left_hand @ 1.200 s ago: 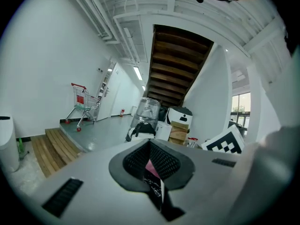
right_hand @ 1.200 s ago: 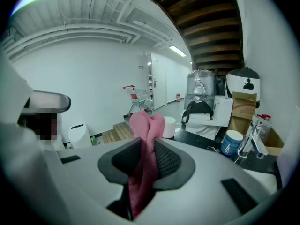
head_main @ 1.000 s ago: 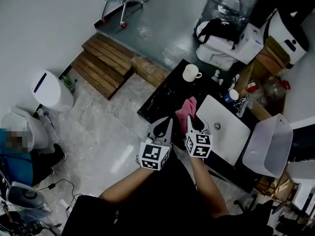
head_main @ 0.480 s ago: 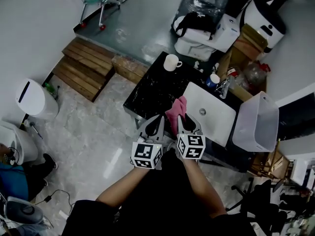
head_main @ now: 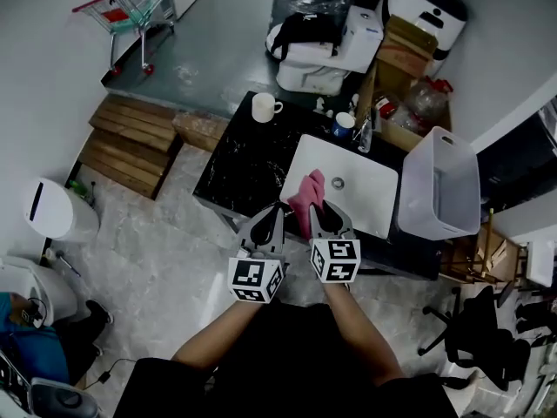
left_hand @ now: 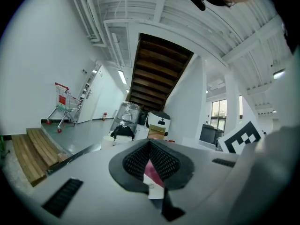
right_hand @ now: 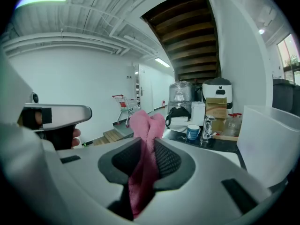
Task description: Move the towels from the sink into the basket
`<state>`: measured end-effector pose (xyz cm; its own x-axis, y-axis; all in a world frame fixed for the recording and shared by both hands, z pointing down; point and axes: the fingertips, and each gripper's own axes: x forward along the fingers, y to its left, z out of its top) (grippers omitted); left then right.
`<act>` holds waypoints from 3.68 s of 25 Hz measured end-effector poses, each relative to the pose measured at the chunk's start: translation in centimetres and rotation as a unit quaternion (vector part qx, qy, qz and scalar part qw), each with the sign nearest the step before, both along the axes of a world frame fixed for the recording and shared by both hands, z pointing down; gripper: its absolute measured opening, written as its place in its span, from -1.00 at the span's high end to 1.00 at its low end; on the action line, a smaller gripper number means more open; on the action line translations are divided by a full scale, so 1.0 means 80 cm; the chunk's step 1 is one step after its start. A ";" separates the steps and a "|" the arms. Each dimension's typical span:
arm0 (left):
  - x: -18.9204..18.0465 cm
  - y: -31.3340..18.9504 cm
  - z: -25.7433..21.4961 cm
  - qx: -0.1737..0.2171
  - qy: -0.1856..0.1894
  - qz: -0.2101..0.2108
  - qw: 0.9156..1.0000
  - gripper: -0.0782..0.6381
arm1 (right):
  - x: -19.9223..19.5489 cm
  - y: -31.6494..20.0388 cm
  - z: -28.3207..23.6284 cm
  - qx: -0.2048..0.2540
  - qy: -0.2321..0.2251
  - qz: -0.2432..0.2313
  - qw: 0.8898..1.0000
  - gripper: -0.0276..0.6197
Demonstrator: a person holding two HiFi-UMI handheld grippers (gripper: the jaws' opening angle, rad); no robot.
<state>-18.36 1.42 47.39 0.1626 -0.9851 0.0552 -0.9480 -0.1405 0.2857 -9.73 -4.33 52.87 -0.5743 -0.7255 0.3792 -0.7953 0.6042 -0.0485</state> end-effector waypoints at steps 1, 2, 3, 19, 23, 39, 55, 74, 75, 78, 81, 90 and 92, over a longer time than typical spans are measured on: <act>0.011 -0.001 -0.003 0.003 -0.002 0.004 1.000 0.77 | 0.011 0.000 -0.002 0.002 -0.002 0.004 1.000 0.61; 0.022 -0.002 -0.005 0.004 -0.005 0.007 1.000 0.77 | 0.021 0.001 -0.004 0.004 -0.005 0.007 1.000 0.61; 0.033 -0.002 -0.006 0.003 -0.007 0.010 1.000 0.77 | 0.031 0.003 -0.005 0.005 -0.008 0.009 1.000 0.61; 0.236 0.027 -0.021 0.002 -0.049 0.051 0.998 0.77 | 0.219 0.041 -0.028 0.000 -0.051 0.040 0.998 0.61; 0.286 0.033 -0.024 0.002 -0.055 0.064 0.996 0.77 | 0.263 0.052 -0.040 0.004 -0.066 0.049 0.997 0.61; 0.482 0.012 -0.040 0.026 -0.060 0.138 0.988 0.77 | 0.452 0.069 -0.082 0.060 -0.050 0.127 0.989 0.61; 0.573 -0.059 -0.059 0.037 -0.062 0.212 0.975 0.77 | 0.542 0.002 -0.105 0.075 -0.042 0.196 0.977 0.61; 0.524 -0.226 -0.080 0.042 -0.025 0.213 0.976 0.77 | 0.541 -0.179 -0.145 0.080 -0.032 0.232 0.969 0.61; 0.520 -0.235 -0.083 0.044 -0.020 0.210 0.977 0.77 | 0.542 -0.189 -0.143 0.076 -0.036 0.237 0.968 0.61; 0.512 -0.257 -0.083 0.042 -0.011 0.210 0.977 0.77 | 0.540 -0.219 -0.129 0.059 -0.055 0.253 0.964 0.61; 0.511 -0.271 -0.078 0.035 -0.011 0.220 0.975 0.77 | 0.536 -0.246 -0.114 0.039 -0.059 0.257 0.964 0.61; 0.487 -0.309 -0.059 0.017 0.002 0.203 0.979 0.77 | 0.528 -0.304 -0.085 -0.004 -0.053 0.243 0.969 0.60; 0.485 -0.314 -0.057 0.015 0.003 0.196 0.981 0.77 | 0.533 -0.318 -0.067 -0.033 -0.075 0.246 0.966 0.60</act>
<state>20.45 -23.72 42.80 0.5292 -0.8481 0.0252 -0.8177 -0.5018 0.2822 32.94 -29.77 47.53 -0.2193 -0.9013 0.3736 -0.9662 0.1475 -0.2115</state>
